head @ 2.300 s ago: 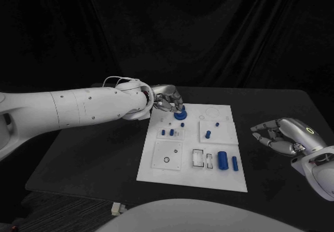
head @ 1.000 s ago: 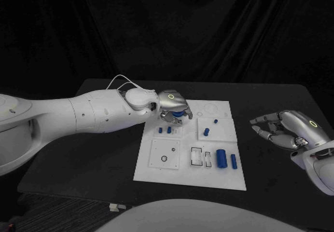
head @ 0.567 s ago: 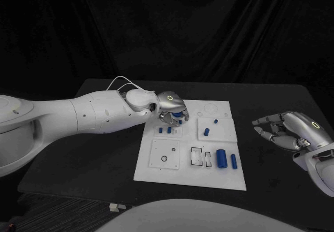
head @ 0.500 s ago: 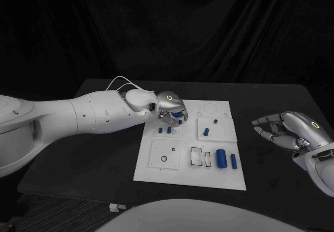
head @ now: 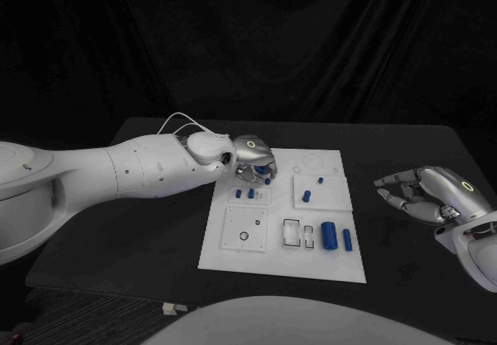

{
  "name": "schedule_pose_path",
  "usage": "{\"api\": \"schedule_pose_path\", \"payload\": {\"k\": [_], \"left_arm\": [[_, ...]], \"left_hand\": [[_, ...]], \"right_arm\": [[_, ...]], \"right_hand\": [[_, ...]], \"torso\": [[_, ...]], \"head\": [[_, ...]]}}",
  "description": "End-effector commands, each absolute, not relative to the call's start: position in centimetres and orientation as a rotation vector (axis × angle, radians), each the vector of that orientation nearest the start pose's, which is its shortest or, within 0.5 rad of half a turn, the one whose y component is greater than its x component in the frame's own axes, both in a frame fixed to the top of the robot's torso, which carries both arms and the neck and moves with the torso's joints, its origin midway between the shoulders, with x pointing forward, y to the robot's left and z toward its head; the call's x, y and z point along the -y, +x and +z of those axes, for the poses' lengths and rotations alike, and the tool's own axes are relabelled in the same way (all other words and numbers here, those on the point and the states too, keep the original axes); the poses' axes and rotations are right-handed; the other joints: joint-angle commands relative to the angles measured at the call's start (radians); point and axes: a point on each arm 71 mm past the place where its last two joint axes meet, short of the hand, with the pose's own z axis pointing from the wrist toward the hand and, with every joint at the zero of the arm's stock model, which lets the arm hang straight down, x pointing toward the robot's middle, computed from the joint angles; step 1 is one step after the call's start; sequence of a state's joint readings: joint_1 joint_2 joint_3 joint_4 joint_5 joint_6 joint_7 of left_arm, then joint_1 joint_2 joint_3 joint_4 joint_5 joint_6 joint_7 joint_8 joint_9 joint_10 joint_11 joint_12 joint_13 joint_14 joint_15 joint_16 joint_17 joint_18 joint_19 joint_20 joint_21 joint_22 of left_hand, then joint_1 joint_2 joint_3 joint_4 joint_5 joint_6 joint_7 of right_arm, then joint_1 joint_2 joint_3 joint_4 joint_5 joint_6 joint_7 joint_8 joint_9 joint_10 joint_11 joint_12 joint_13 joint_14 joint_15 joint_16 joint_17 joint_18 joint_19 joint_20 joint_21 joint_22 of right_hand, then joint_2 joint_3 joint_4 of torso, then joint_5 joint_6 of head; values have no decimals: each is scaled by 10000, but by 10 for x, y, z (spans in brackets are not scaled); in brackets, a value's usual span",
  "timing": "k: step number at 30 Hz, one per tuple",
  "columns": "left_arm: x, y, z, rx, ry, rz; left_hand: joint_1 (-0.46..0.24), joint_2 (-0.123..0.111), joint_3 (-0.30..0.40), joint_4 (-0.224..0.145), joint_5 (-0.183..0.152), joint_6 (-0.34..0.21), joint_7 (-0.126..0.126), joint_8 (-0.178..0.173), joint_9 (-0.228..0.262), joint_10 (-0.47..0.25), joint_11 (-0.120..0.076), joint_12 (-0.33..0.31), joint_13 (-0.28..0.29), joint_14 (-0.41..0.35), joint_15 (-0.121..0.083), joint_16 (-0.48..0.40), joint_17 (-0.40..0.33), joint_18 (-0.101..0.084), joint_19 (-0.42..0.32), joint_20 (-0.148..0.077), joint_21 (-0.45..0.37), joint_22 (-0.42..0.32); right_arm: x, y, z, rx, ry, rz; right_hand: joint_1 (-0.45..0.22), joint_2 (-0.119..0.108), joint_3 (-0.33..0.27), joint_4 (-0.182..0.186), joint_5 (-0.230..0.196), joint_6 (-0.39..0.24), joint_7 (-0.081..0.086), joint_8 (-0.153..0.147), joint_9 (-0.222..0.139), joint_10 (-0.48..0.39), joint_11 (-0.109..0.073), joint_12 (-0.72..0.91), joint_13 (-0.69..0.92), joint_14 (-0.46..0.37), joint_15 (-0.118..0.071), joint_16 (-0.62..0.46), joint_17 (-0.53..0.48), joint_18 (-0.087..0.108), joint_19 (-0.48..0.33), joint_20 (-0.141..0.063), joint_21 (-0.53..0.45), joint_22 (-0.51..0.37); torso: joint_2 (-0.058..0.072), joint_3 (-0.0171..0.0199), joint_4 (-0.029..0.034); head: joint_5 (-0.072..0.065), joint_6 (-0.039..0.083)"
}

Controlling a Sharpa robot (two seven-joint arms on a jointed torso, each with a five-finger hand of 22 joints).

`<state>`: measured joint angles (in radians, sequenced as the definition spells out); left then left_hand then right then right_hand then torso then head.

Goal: Assemble the parts on the task board

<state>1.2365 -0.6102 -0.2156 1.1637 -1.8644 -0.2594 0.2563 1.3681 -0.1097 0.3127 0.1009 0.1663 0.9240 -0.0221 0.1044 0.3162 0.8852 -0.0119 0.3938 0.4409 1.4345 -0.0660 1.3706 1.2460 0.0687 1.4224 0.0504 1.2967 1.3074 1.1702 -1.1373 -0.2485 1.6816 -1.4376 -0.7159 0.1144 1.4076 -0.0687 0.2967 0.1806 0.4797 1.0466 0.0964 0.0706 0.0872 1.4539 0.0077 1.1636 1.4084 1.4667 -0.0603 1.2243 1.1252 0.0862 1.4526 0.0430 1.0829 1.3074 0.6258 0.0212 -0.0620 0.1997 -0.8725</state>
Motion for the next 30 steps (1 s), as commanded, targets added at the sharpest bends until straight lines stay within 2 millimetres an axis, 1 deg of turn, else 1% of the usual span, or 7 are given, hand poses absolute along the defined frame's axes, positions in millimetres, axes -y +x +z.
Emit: {"api": "schedule_pose_path", "payload": {"k": [1, 12, 16, 19, 25, 28, 30], "left_arm": [[-164, 510, -250, -16278, 9229, -5695], [-162, 511, -251, -16307, 9301, -5750], [-161, 511, -253, -16359, 9317, -5758], [-161, 510, -254, -16408, 9326, -5763], [-160, 509, -257, -16495, 9348, -5804], [-159, 508, -258, -16533, 9356, -5831], [-159, 508, -259, -16547, 9357, -5840]], "left_hand": [[24, 92, 71, -12, 17, 104, -18, 75, -18, 115, -6, -9, -35, -29, -49, -56, -48, -46, -1, -17, -68, 1789], [-26, 49, 164, -59, -95, 149, 94, 57, -59, 401, -135, -60, -163, -52, -88, -93, -146, -38, -23, -34, -120, 1777], [-28, 35, 187, -81, -135, 117, 82, 30, -79, 477, -108, -64, -187, -63, -91, -107, -179, -32, -39, -41, -151, 1769], [-29, 28, 193, -90, -151, 107, 74, 21, -85, 507, -115, -62, -192, -66, -91, -110, -186, -32, -43, -43, -158, 1767], [-32, 35, 213, -101, -186, 103, 80, 12, -95, 549, -125, -66, -206, -77, -94, -122, -213, -31, -49, -46, -169, 1765], [16, 65, 267, -144, -138, 165, 101, 38, -92, 579, -158, -87, -231, -81, -99, -125, -229, -30, -53, -49, -179, 1764], [36, 82, 299, -171, -111, 245, 126, 74, -82, 623, -162, -96, -252, -78, -103, -121, -233, -32, -48, -52, -171, 1767]], "right_arm": [[292, 403, -227, -14823, -1205, 6658], [292, 403, -229, -14882, -1189, 6630], [292, 404, -229, -14887, -1190, 6625], [292, 404, -230, -14893, -1191, 6623], [292, 404, -231, -14909, -1190, 6619], [292, 404, -231, -14918, -1186, 6616], [292, 404, -231, -14923, -1183, 6612]], "right_hand": [[-54, -62, 35, 25, 35, 0, 13, 15, -5, -39, -18, -67, -2166, 314, -47, -67, -13, 28, -43, -6, -58, 1451], [-57, -52, 47, 24, 42, 11, 4, 20, -3, -37, -26, -65, -2163, 316, -50, -60, -6, 27, -42, -7, -55, 1451], [-57, -52, 47, 24, 42, 11, 4, 20, -3, -37, -26, -65, -2163, 316, -50, -60, -6, 27, -42, -7, -55, 1451], [-57, -52, 47, 24, 42, 11, 4, 20, -3, -37, -26, -65, -2163, 316, -50, -60, -6, 27, -42, -7, -55, 1451], [-57, -52, 47, 24, 42, 11, 4, 20, -3, -37, -26, -65, -2163, 316, -50, -60, -6, 27, -42, -7, -55, 1451], [-57, -52, 47, 24, 42, 11, 4, 20, -3, -37, -26, -65, -2163, 316, -50, -60, -6, 27, -42, -7, -55, 1451], [-57, -52, 47, 24, 42, 11, 4, 20, -3, -37, -26, -65, -2163, 316, -50, -60, -6, 27, -42, -7, -55, 1451]], "torso": [[3, 4, 3], [-10, 9, 4], [-8, 10, -15], [-4, 12, -1], [-5, 11, -8], [-3, 9, -1], [-1, 10, 0]], "head": [[10, -2], [-10, -2], [-8, -2], [-20, -2], [-34, -2], [-63, -2], [-45, -2]]}}
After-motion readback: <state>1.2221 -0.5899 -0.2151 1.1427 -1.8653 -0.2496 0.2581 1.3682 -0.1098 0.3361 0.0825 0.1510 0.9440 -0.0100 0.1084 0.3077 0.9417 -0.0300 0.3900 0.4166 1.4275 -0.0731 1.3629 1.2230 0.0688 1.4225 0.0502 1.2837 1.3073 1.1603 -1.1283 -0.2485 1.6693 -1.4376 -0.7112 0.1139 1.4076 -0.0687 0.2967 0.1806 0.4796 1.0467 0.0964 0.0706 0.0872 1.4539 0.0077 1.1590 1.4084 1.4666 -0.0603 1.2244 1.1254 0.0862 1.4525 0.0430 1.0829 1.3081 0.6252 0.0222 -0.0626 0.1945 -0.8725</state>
